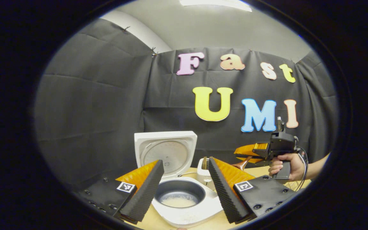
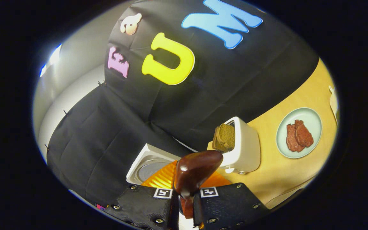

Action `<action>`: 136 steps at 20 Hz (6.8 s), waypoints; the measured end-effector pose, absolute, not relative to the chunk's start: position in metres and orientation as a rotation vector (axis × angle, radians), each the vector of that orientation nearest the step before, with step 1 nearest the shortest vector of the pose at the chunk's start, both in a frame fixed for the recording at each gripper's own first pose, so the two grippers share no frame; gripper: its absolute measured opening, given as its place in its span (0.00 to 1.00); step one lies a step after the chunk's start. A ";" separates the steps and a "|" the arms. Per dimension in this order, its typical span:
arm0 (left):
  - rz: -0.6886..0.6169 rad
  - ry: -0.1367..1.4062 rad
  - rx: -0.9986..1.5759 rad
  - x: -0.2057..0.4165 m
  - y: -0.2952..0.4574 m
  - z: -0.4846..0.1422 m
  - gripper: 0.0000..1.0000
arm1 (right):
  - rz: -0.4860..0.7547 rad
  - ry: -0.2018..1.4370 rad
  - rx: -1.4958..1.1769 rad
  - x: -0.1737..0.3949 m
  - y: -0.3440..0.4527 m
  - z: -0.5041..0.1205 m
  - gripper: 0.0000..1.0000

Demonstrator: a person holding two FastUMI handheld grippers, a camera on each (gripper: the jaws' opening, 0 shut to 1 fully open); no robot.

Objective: Close the left gripper, press the button to open the rice cooker; take a wooden spoon from the chopstick holder with the right hand, scoop a spoonful of rice and pour it into the rice cooker, then put the wooden spoon back into the chopstick holder.

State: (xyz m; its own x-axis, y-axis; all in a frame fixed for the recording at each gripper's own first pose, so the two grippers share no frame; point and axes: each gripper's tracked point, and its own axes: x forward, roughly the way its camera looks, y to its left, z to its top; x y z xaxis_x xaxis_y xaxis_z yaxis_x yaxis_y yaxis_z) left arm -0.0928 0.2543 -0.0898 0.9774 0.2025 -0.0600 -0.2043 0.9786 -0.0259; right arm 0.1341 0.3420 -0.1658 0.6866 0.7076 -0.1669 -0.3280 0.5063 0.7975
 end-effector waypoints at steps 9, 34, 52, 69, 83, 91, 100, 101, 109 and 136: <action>0.090 0.061 -0.029 -0.069 0.192 -0.092 0.99 | 0.506 0.419 0.814 0.118 0.195 -0.149 0.17; -0.106 0.104 -0.012 -0.038 0.049 -0.089 0.96 | -0.155 0.404 0.742 0.073 -0.123 -0.262 0.12; -0.016 0.136 -0.015 -0.048 0.068 -0.094 0.96 | -0.178 0.526 0.312 0.084 -0.095 -0.341 0.39; 0.191 0.097 -0.064 0.002 0.192 -0.039 0.97 | -0.074 0.195 0.121 0.029 -0.080 -0.149 0.92; 0.380 0.085 -0.101 0.115 0.366 -0.025 0.97 | -0.062 0.164 0.104 0.019 -0.068 -0.139 0.92; 0.481 0.189 -0.181 0.161 0.432 -0.071 0.97 | -0.126 0.126 0.115 0.019 -0.084 -0.131 0.92; 0.512 0.261 -0.065 0.143 0.399 -0.092 0.95 | -0.076 0.148 0.123 0.021 -0.063 -0.142 0.92; 0.515 0.248 -0.065 0.130 0.389 -0.095 0.94 | -0.073 0.144 0.121 0.021 -0.062 -0.141 0.92; 0.542 0.141 -0.024 0.059 0.321 -0.132 0.99 | -0.032 0.130 0.118 0.026 -0.055 -0.122 0.92; 0.469 0.398 -0.092 -0.019 0.253 -0.276 0.91 | 0.037 0.154 0.101 0.016 -0.035 -0.113 0.92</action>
State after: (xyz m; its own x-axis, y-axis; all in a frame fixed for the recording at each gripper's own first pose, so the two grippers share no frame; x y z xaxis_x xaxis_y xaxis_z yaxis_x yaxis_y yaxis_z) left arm -0.0187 0.2535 -0.2765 0.8166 0.4219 -0.3939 -0.4572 0.8893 0.0046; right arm 0.0162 -0.0346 -0.1131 0.9875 0.0444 -0.1516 -0.0289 0.9943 0.1030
